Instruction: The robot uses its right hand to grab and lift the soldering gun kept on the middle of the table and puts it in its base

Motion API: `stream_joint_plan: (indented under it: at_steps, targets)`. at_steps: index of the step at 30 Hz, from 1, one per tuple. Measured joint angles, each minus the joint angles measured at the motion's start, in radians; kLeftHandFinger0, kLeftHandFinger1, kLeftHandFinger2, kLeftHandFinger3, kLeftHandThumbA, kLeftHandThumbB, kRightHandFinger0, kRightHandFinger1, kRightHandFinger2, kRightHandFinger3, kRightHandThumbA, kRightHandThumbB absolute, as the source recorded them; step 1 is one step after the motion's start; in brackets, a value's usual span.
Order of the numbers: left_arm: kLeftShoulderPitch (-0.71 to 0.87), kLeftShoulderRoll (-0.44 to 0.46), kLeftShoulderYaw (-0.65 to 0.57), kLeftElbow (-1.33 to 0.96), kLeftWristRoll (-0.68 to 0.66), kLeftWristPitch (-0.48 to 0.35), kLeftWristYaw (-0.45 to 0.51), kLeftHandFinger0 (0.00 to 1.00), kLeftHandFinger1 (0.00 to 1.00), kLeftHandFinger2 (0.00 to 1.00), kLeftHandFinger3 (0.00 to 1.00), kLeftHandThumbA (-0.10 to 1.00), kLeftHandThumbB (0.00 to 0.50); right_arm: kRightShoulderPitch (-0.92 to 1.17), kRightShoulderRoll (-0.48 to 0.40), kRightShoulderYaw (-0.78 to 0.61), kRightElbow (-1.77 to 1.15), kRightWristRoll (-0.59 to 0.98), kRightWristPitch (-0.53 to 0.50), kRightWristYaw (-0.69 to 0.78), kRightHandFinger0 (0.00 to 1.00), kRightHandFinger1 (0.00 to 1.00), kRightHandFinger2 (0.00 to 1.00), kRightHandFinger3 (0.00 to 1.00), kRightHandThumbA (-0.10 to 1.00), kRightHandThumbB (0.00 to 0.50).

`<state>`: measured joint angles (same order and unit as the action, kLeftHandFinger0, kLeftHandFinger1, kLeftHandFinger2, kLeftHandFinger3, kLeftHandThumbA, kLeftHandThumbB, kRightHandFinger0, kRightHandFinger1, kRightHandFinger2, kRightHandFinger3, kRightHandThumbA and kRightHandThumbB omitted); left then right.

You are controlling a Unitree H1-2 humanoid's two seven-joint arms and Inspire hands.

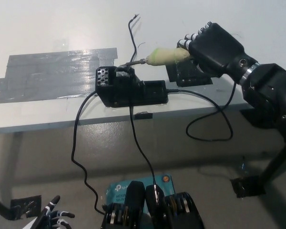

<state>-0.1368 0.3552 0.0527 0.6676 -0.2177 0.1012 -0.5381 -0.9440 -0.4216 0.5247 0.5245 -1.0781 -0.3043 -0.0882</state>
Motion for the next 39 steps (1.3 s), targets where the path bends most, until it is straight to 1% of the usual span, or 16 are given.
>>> stream_joint_plan:
  at_steps: [5,9,10,15,20,23,24,27,29,31,33,34,35,36,38,39]
  targets:
    - [0.000,0.000,-0.003,-0.018,0.000,0.006,0.000,0.00,0.10,0.36,0.52,0.91,0.500,0.027,-0.015,0.001,-0.002,0.006,-0.011,0.007,0.00,0.08,0.33,0.38,-0.10,0.212]
    - [0.000,0.000,-0.004,-0.019,0.000,0.008,0.000,0.00,0.08,0.32,0.46,0.91,0.500,0.042,-0.023,0.001,-0.016,0.006,-0.010,0.032,0.00,0.05,0.36,0.48,-0.10,0.232]
    - [0.000,0.000,-0.004,-0.019,0.000,0.008,0.000,0.00,0.09,0.33,0.49,0.91,0.500,0.042,-0.023,0.001,-0.020,0.006,-0.010,0.037,0.00,0.00,0.25,0.49,-0.10,0.235]
    - [0.000,0.000,-0.003,-0.020,0.000,0.011,0.000,0.00,0.09,0.32,0.48,0.89,0.500,0.045,-0.019,-0.004,-0.026,0.005,0.018,0.064,0.00,0.00,0.11,0.49,-0.10,0.229]
    - [0.000,0.000,-0.002,-0.020,0.000,0.015,0.000,0.00,0.10,0.33,0.48,0.91,0.500,0.051,-0.001,-0.011,-0.040,0.000,0.081,0.096,0.00,0.02,0.48,0.45,-0.10,0.192]
    - [0.000,0.000,-0.003,-0.020,0.000,0.018,0.000,0.00,0.11,0.34,0.48,0.92,0.500,0.050,0.013,-0.013,-0.042,-0.002,0.112,0.104,0.00,0.00,0.48,0.45,-0.10,0.190]
    - [0.000,0.000,-0.003,-0.020,0.000,0.018,0.000,0.00,0.12,0.35,0.48,0.92,0.500,0.050,0.016,-0.013,-0.042,-0.003,0.122,0.105,0.00,0.00,0.48,0.36,-0.10,0.167]
    - [0.000,0.000,-0.003,-0.020,0.000,0.019,0.000,0.00,0.12,0.36,0.49,0.94,0.500,0.050,0.025,-0.014,-0.042,-0.004,0.142,0.107,0.00,0.06,0.61,0.29,-0.10,0.137]
    - [0.000,-0.001,-0.006,-0.020,0.000,0.019,0.000,0.00,0.12,0.36,0.49,0.94,0.500,0.050,0.032,-0.013,-0.042,-0.005,0.156,0.112,0.00,0.11,0.63,0.42,-0.10,0.164]
    - [0.000,-0.001,-0.008,-0.020,0.001,0.019,0.000,0.00,0.13,0.38,0.51,0.95,0.500,0.049,0.038,-0.012,-0.042,-0.005,0.167,0.118,0.00,0.04,0.44,0.62,-0.10,0.186]
    - [0.000,-0.001,-0.012,-0.022,0.001,0.019,0.001,0.00,0.12,0.38,0.50,0.95,0.500,0.048,0.039,-0.009,-0.041,-0.004,0.169,0.124,0.00,0.00,0.44,0.78,-0.10,0.223]
    - [0.000,-0.001,-0.013,-0.022,0.002,0.019,0.001,0.00,0.12,0.38,0.50,0.96,0.500,0.047,0.038,-0.008,-0.041,-0.003,0.167,0.126,0.00,0.00,0.30,0.76,-0.10,0.227]
    - [0.000,-0.001,-0.014,-0.022,0.002,0.018,0.001,0.00,0.13,0.39,0.51,0.96,0.500,0.047,0.037,-0.006,-0.039,-0.002,0.165,0.126,0.00,0.00,0.41,0.69,-0.10,0.214]
    - [0.000,-0.001,-0.015,-0.023,0.002,0.018,0.000,0.00,0.13,0.39,0.51,0.96,0.500,0.047,0.036,-0.003,-0.038,-0.002,0.162,0.126,0.00,0.00,0.35,0.57,-0.10,0.247]
    - [0.000,-0.001,-0.016,-0.023,0.002,0.018,0.000,0.00,0.14,0.42,0.51,0.96,0.500,0.047,0.032,0.003,-0.038,-0.002,0.157,0.126,0.00,0.00,0.01,0.59,-0.10,0.228]
    - [-0.001,-0.001,-0.017,-0.024,0.002,0.019,0.000,0.00,0.13,0.41,0.51,0.96,0.500,0.047,0.027,0.005,-0.042,-0.001,0.152,0.128,0.00,0.00,0.00,0.57,-0.10,0.230]
